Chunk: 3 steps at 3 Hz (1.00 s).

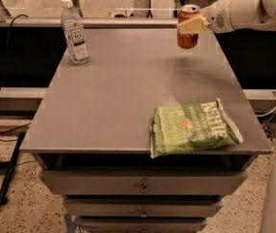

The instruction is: Move coke can near green jalapeno chip bag

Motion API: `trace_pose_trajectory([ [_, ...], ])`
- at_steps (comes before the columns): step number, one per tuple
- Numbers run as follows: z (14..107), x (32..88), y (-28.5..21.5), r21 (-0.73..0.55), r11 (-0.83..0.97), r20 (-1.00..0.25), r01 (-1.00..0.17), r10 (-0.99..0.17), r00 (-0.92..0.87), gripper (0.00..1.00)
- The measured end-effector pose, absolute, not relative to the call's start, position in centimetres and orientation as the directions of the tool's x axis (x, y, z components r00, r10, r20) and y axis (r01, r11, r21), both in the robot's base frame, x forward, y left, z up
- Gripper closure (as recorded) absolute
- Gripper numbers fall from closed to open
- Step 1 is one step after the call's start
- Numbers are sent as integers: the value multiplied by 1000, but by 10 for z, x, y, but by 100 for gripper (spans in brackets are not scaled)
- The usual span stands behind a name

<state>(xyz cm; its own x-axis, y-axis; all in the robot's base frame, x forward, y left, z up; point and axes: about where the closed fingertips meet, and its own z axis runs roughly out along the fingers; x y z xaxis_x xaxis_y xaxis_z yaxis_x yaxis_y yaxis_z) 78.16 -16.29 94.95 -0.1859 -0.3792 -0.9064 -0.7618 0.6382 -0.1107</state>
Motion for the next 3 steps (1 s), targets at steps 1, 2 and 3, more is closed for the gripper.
trace_pose_trajectory([
  [1,954,743,-167,-105,610,-905,-785,-385,-178,100],
  [2,955,687,-175,-74,591,-907,-804,-374,-192,100],
  [3,949,653,-178,-45,582,-905,-812,-368,-214,100],
])
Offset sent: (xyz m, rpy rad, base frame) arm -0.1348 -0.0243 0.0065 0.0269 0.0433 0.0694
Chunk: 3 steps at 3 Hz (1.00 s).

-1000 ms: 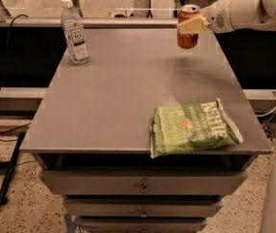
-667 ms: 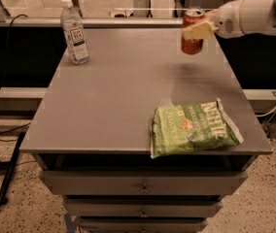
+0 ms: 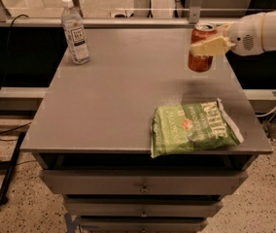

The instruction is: Move coke can near green jalapeno chip bag

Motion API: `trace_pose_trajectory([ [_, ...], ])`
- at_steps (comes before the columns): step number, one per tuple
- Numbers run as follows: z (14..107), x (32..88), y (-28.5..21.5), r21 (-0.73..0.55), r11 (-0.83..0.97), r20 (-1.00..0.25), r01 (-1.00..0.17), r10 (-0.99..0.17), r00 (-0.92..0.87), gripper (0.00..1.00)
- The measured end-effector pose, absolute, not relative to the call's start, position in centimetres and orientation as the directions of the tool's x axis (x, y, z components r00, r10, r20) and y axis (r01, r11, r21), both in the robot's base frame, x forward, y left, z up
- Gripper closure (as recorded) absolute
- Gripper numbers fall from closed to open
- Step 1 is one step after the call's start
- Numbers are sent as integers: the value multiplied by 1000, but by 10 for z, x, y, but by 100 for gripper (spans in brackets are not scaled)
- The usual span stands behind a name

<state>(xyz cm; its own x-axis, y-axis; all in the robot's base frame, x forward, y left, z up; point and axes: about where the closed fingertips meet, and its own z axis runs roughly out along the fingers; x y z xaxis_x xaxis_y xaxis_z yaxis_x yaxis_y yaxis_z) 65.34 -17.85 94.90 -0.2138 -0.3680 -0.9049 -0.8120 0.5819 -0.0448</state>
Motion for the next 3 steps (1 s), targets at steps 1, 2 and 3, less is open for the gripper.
trace_pose_trajectory([
  [1,939,620,-171,12,561,-903,-827,-349,-250,100],
  [2,926,597,-157,67,532,-903,-844,-328,-278,100],
  [3,915,579,-135,119,482,-909,-868,-299,-290,97],
])
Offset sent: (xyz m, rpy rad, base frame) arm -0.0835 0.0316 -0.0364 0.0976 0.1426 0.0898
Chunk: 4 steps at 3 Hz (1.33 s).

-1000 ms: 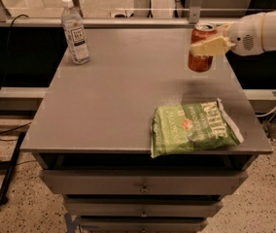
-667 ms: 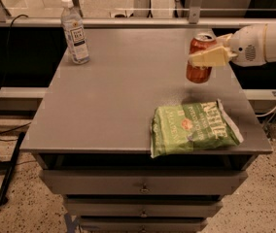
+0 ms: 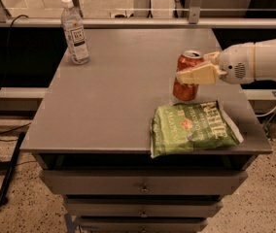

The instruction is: Move coke can near green jalapeno chip bag

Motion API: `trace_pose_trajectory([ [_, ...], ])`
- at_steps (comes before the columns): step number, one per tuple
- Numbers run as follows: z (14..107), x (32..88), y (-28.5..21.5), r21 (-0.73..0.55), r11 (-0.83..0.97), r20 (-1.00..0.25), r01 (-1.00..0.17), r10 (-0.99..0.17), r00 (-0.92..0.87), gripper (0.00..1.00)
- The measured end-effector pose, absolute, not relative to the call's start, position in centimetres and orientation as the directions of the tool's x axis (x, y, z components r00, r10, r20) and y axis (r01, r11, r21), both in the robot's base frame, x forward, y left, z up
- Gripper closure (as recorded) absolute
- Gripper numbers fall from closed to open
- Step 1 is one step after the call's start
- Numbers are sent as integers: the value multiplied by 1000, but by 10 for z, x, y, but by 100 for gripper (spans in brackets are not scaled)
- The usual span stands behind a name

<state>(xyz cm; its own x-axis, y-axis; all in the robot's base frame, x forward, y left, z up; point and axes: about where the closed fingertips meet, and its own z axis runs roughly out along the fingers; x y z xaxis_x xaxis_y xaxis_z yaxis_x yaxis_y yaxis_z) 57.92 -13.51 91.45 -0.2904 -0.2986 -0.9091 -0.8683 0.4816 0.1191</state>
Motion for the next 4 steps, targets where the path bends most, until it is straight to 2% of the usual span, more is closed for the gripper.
trace_pose_trajectory([
  [1,911,574,-124,128,454,-916,-882,-288,-281,76],
  [4,886,583,-108,129,458,-938,-879,-230,-258,5],
])
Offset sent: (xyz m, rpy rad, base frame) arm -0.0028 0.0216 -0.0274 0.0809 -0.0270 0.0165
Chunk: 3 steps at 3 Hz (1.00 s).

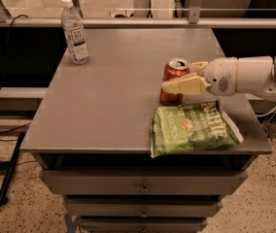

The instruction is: Move coke can near green jalapeno chip bag

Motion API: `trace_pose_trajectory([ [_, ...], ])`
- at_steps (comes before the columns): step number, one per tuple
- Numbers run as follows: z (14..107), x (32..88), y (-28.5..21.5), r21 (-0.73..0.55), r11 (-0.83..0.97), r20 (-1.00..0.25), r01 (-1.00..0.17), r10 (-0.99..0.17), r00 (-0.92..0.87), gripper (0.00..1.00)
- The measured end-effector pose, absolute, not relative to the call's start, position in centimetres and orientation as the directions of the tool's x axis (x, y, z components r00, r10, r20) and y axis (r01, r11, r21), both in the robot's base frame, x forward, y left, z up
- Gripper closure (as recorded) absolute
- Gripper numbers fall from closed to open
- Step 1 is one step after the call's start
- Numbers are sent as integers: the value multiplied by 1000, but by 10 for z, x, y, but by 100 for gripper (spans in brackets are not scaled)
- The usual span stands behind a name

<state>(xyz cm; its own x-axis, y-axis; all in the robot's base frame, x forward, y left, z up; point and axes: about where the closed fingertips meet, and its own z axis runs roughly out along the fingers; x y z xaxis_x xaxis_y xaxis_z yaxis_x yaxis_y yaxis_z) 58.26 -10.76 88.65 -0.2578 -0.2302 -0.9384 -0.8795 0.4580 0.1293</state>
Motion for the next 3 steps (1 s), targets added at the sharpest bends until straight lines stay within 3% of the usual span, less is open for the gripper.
trace_pose_trajectory([
  [1,887,584,-109,122,463,-941,-878,-227,-250,0],
  [3,903,598,-143,72,497,-952,-865,-224,-208,0],
])
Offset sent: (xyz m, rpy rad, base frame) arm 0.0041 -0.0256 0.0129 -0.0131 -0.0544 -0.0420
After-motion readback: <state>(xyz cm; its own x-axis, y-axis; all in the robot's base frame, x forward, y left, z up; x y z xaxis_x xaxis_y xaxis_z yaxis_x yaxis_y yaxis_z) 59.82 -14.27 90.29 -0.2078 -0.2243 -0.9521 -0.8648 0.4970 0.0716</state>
